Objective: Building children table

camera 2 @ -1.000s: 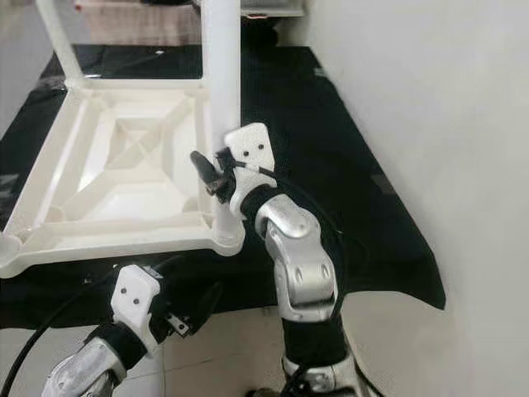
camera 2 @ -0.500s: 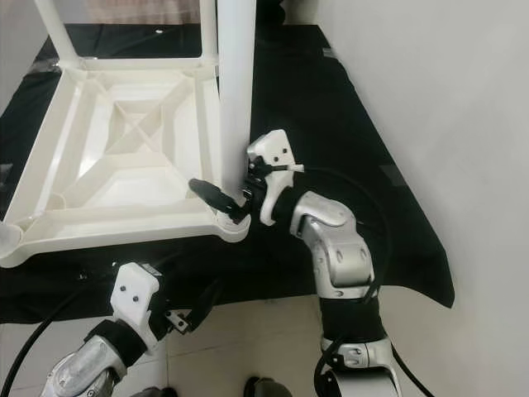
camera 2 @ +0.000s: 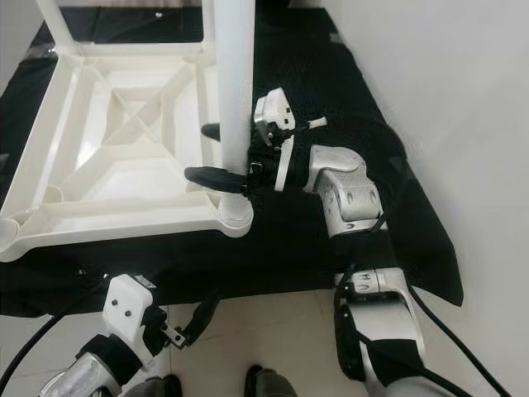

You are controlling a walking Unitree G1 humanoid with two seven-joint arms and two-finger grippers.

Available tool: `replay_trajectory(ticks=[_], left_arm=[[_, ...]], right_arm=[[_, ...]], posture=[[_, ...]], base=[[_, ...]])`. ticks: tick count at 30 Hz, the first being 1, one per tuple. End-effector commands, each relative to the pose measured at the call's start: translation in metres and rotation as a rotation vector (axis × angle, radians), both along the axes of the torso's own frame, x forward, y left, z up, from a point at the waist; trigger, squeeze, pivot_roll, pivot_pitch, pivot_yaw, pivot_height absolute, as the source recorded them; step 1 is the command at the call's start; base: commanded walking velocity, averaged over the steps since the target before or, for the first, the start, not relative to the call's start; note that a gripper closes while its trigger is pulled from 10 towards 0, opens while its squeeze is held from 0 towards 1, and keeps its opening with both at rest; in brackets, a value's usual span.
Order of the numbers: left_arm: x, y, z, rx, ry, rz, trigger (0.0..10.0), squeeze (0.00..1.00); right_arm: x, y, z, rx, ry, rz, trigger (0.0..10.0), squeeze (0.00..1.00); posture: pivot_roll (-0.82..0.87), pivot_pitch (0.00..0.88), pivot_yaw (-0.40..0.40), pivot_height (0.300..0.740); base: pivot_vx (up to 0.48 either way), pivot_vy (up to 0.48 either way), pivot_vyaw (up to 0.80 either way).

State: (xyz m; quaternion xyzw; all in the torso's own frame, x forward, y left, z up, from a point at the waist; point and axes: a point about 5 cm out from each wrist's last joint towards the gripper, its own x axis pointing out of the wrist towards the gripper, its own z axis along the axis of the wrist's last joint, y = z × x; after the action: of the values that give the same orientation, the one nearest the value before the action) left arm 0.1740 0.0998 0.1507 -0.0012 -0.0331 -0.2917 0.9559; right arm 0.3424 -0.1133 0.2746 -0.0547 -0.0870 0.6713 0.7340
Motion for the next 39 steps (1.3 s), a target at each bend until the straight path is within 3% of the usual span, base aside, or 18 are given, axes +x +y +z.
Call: replay_trajectory(ticks=[1,2,5,6,16,19,22,23,24,25,26,27,29,30,36,37,38,39], left_arm=[[-0.006,0.001,-0.003,0.022,0.028,-0.013,10.0,0.00],[-0.007,0.001,-0.004,0.023,0.031,-0.016,10.0,0.00],[-0.007,0.001,-0.004,0.024,0.033,-0.017,10.0,0.00],[-0.008,0.001,-0.004,0.025,0.035,-0.018,10.0,0.00],[-0.008,0.001,-0.004,0.031,0.041,-0.016,10.0,0.00],[-0.007,0.000,-0.005,0.028,0.040,-0.018,10.0,0.00],[-0.006,-0.001,-0.006,0.025,0.040,-0.017,10.0,0.00],[-0.006,0.000,-0.006,0.023,0.041,-0.015,10.0,0.00],[-0.006,0.000,-0.006,0.023,0.041,-0.015,10.0,0.00],[-0.005,0.000,-0.006,0.021,0.042,-0.013,10.0,0.00],[-0.005,0.000,-0.006,0.021,0.042,-0.013,10.0,0.00],[-0.004,0.001,-0.006,0.023,0.043,-0.013,10.0,0.00],[-0.004,0.001,-0.006,0.023,0.043,-0.013,10.0,0.00],[-0.001,0.004,-0.008,0.035,0.043,-0.009,10.0,0.00],[0.005,0.003,-0.010,0.038,0.041,-0.018,10.0,0.00],[0.008,0.004,-0.010,0.041,0.036,-0.014,10.0,0.00],[0.009,0.004,-0.010,0.042,0.034,-0.011,10.0,0.00],[0.009,0.004,-0.010,0.042,0.034,-0.011,10.0,0.00]], right_arm=[[-0.003,-0.006,0.004,0.002,0.018,0.113,6.2,0.00],[-0.001,-0.008,0.007,0.003,0.028,0.146,4.7,0.00],[0.001,-0.010,0.008,0.005,0.033,0.162,4.7,0.00],[0.002,-0.011,0.010,0.014,0.050,0.183,0.0,0.00],[0.007,-0.016,0.011,-0.025,0.031,0.181,0.0,0.00],[0.007,-0.019,0.001,-0.080,-0.018,0.053,0.0,0.00],[0.009,-0.016,-0.024,-0.164,0.005,-0.241,0.0,0.00],[0.003,-0.008,-0.058,-0.207,0.071,-0.524,0.0,0.00],[0.003,-0.008,-0.058,-0.207,0.071,-0.524,0.0,0.00],[-0.006,-0.004,-0.080,-0.127,0.183,-0.830,0.0,0.00],[-0.006,-0.004,-0.080,-0.127,0.183,-0.830,0.0,0.00],[-0.029,-0.002,-0.108,-0.070,0.399,-1.031,0.0,0.00],[-0.029,-0.002,-0.108,-0.070,0.399,-1.031,0.0,0.00],[-0.062,0.029,-0.135,-0.107,0.484,-1.041,0.0,0.00],[-0.052,0.063,-0.125,-0.003,0.513,-0.906,0.0,0.00],[-0.043,0.064,-0.113,0.044,0.485,-0.896,10.0,0.00],[-0.039,0.063,-0.106,0.076,0.459,-0.850,10.0,0.66],[-0.039,0.063,-0.106,0.076,0.459,-0.850,10.0,0.66]], posture=[[0.12,0.289,-0.071,0.740],[0.13,0.289,-0.068,0.740],[0.13,0.289,-0.068,0.740],[0.13,0.287,-0.069,0.740],[0.12,0.269,-0.068,0.740],[0.10,0.260,-0.085,0.740],[0.09,0.258,-0.096,0.740],[0.08,0.250,-0.110,0.740],[0.08,0.250,-0.110,0.740],[0.10,0.250,-0.098,0.740],[0.10,0.250,-0.098,0.740],[0.11,0.252,-0.092,0.740],[0.11,0.252,-0.092,0.740],[0.09,0.234,-0.069,0.740],[0.09,0.213,-0.070,0.740],[0.08,0.204,-0.069,0.740],[0.09,0.200,-0.070,0.740],[0.09,0.200,-0.070,0.740]], base=[[0.000,0.000,0.00],[0.000,0.000,0.00],[0.000,0.000,0.00],[0.000,0.000,0.00],[0.000,0.000,0.00],[0.000,0.000,0.00],[0.000,0.000,0.00],[0.000,0.000,0.00],[0.000,0.000,0.00],[0.000,0.000,0.00],[0.000,0.000,0.00],[0.000,0.000,0.00],[0.000,0.000,0.00],[0.000,0.000,0.00],[0.000,0.000,0.00],[0.000,0.000,0.00],[0.000,0.000,0.00],[0.000,0.000,0.00]])
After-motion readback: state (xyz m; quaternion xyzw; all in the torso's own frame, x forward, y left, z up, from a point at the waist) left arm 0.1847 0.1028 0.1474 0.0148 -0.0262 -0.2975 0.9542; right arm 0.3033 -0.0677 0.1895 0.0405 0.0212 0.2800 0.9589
